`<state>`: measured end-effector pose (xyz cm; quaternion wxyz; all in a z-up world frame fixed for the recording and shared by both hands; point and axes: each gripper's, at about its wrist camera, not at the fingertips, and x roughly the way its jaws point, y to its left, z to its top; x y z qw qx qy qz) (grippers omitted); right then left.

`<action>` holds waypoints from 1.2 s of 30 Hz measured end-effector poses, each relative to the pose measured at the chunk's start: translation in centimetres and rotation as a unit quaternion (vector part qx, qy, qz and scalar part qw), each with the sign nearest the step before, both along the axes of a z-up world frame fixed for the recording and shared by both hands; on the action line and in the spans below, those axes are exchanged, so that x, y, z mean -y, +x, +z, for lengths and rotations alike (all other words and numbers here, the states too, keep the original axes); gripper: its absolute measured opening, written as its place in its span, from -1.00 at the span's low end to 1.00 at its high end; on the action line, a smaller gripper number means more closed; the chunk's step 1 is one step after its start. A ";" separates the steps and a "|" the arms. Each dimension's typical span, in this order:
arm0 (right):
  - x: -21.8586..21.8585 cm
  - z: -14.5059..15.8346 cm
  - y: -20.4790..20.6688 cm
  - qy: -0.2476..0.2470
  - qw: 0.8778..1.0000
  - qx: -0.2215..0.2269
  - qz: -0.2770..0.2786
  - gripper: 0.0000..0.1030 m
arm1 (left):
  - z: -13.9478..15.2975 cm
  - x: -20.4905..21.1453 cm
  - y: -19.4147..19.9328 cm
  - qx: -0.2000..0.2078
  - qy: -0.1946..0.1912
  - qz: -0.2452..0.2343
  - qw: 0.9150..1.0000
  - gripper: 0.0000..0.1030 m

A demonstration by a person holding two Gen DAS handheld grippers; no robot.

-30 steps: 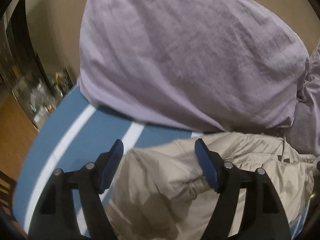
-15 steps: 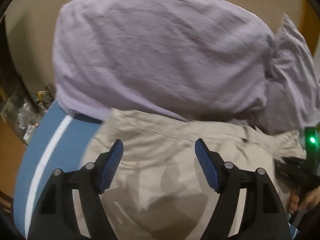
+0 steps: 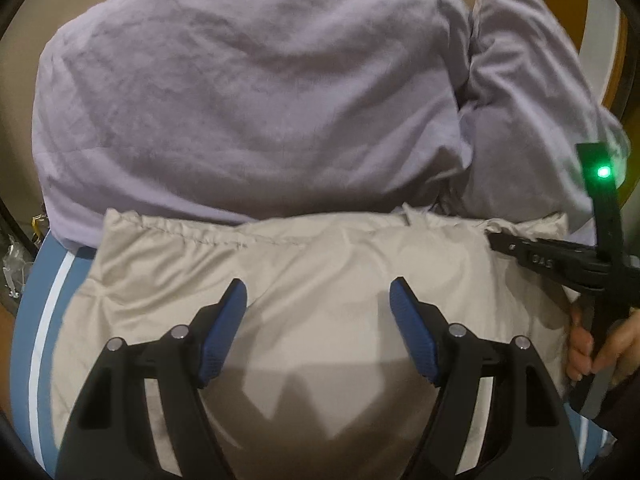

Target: Fold large clothes

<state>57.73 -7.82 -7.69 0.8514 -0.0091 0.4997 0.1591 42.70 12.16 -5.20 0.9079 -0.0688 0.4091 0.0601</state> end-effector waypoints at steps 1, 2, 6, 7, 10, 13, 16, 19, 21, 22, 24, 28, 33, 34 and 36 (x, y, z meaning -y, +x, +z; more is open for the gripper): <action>-0.1 -0.2 0.0 -0.001 1.000 0.001 -0.001 -0.89 | -0.8 0.1 0.3 -0.005 0.003 0.004 1.000 0.44; -0.2 -0.3 -0.1 -0.001 1.000 0.004 -0.001 -0.89 | -1.2 0.0 0.4 -0.006 0.004 0.007 1.000 0.45; -0.5 -0.6 -0.3 -0.006 1.000 0.010 0.002 -0.82 | -2.6 -0.4 1.3 -0.012 0.015 0.026 0.999 0.46; -0.4 -0.8 -0.4 -0.007 1.000 0.011 0.003 -0.77 | -3.1 -0.3 1.8 -0.016 0.021 0.031 0.999 0.46; -0.4 -0.8 -1.3 -0.005 1.000 0.007 -0.002 -0.37 | -4.5 -0.5 2.9 -0.028 0.032 0.045 0.998 0.46; 0.2 0.3 -3.1 0.019 1.000 0.020 -0.013 0.10 | -5.5 -0.9 3.7 -0.032 0.035 0.055 0.997 0.48; 0.4 1.4 -5.7 0.032 0.998 0.052 -0.011 0.11 | -6.1 -1.0 4.3 -0.032 0.038 0.061 0.997 0.51; -0.4 1.7 -7.5 0.031 0.997 0.076 -0.003 0.18 | -6.5 -0.9 4.9 -0.032 0.039 0.066 0.997 0.53; -1.4 1.1 -7.9 0.016 0.996 0.085 0.001 0.27 | -6.7 -0.9 5.0 -0.032 0.039 0.068 0.996 0.54; -1.7 0.6 -7.9 0.009 0.997 0.082 0.000 0.28 | -6.9 -0.9 5.1 -0.031 0.038 0.069 0.996 0.55; -2.2 0.2 -7.4 -0.004 0.997 0.080 -0.004 0.35 | -7.0 -0.9 5.2 -0.029 0.036 0.069 0.996 0.56; -2.1 -0.7 -6.7 -0.030 0.996 0.082 -0.020 0.48 | -7.5 -1.1 5.6 -0.026 0.034 0.072 0.997 0.57; -2.5 -1.9 -6.4 -0.047 0.993 0.102 -0.025 0.56 | -8.0 -1.1 5.8 -0.023 0.034 0.077 0.996 0.57; -2.5 -2.0 -6.3 -0.045 0.993 0.104 -0.026 0.57 | -8.1 -1.1 5.9 -0.023 0.035 0.077 0.996 0.57; -2.5 -2.4 -6.1 -0.044 0.993 0.108 -0.027 0.61 | -8.5 -0.7 6.2 -0.023 0.037 0.078 0.996 0.57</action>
